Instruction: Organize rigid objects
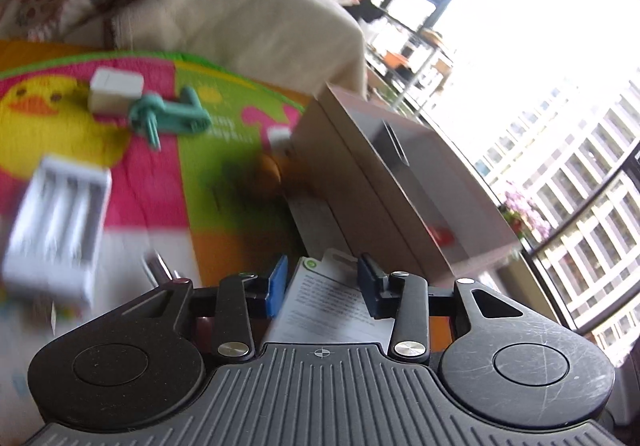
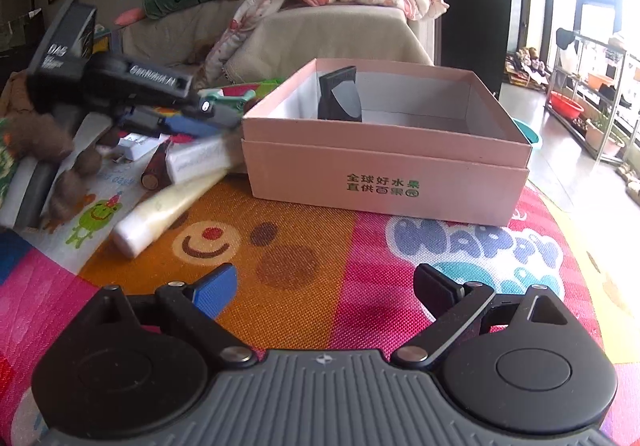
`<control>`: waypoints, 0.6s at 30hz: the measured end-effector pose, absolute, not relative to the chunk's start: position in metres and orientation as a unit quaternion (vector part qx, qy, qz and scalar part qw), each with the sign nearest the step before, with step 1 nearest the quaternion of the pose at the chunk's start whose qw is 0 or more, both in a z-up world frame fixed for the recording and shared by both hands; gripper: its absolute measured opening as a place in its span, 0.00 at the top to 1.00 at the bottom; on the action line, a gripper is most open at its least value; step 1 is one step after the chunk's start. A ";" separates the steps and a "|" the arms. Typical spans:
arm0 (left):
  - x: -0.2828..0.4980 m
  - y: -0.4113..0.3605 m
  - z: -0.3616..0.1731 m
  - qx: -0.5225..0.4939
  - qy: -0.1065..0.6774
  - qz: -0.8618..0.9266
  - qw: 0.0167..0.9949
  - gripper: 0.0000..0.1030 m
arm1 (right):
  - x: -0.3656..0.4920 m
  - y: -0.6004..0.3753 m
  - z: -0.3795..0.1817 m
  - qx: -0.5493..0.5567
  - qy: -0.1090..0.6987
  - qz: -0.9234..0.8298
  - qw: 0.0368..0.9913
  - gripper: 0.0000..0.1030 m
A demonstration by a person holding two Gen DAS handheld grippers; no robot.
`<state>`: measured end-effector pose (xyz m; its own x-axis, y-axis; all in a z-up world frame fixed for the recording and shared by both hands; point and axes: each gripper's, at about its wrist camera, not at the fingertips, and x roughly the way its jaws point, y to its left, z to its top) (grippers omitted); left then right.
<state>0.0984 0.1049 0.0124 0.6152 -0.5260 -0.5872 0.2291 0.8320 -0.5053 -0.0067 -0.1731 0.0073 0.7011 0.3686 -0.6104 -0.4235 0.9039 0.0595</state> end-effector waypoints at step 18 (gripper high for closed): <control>0.033 0.120 0.037 -0.126 0.307 -0.064 0.941 0.59 | -0.009 -0.164 0.008 -0.067 0.318 0.212 0.922 0.08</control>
